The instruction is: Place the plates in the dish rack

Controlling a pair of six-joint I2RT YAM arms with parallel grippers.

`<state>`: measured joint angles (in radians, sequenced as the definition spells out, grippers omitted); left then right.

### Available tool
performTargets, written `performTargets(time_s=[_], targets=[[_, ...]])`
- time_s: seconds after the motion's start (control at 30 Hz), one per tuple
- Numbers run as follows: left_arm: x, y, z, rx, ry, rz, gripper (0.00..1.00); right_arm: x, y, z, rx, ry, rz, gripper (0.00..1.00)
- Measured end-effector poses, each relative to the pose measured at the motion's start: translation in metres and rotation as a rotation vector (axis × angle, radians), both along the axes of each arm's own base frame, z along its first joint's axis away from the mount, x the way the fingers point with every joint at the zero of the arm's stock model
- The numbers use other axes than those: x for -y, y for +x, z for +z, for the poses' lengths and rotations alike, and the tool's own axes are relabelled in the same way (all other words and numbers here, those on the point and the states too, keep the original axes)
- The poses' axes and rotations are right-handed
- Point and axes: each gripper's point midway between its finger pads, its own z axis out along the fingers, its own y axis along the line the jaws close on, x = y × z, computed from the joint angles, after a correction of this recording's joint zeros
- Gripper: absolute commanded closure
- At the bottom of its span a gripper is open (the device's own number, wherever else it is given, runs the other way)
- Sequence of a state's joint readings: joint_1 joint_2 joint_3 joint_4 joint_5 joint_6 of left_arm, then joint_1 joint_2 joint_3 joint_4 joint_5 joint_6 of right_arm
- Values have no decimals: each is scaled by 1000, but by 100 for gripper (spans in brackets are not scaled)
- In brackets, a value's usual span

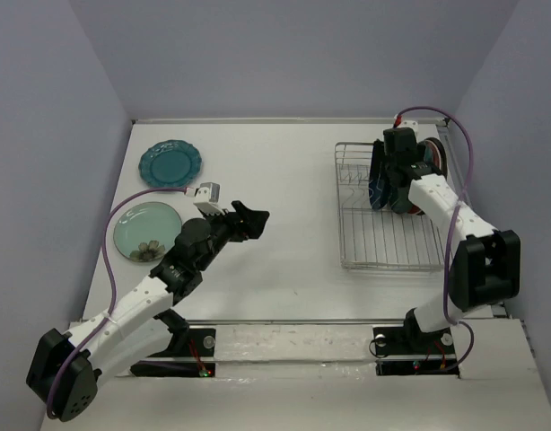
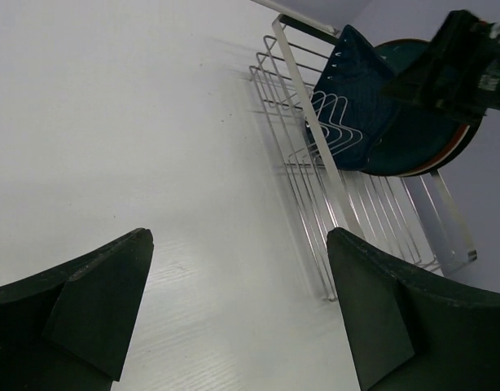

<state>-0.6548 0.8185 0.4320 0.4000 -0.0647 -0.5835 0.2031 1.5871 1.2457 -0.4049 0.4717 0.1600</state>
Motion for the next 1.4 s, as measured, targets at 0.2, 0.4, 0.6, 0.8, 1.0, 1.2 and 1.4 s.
performTargets(time_s=[0.2, 0.4, 0.6, 0.8, 1.0, 1.2, 1.4], targets=[[-3, 12, -23, -71, 37, 64, 4, -13, -20, 68, 187, 137, 38, 13], [-6, 34, -30, -115, 79, 154, 6, -34, -49, 74, 255, 284, 119, 13], [-26, 81, -21, -149, 54, 294, 13, -66, -80, 59, 295, 473, 246, 14], [-110, 130, -31, -231, -60, 566, 16, -106, -88, 64, 366, 627, 413, 14], [-174, 162, -35, -289, -85, 773, 16, -126, -97, 61, 364, 705, 501, 15], [-245, 205, -35, -353, -70, 910, 9, -131, -101, 68, 392, 731, 534, 15], [-289, 212, -66, -464, 13, 958, 6, -133, -102, 71, 400, 738, 544, 15]])
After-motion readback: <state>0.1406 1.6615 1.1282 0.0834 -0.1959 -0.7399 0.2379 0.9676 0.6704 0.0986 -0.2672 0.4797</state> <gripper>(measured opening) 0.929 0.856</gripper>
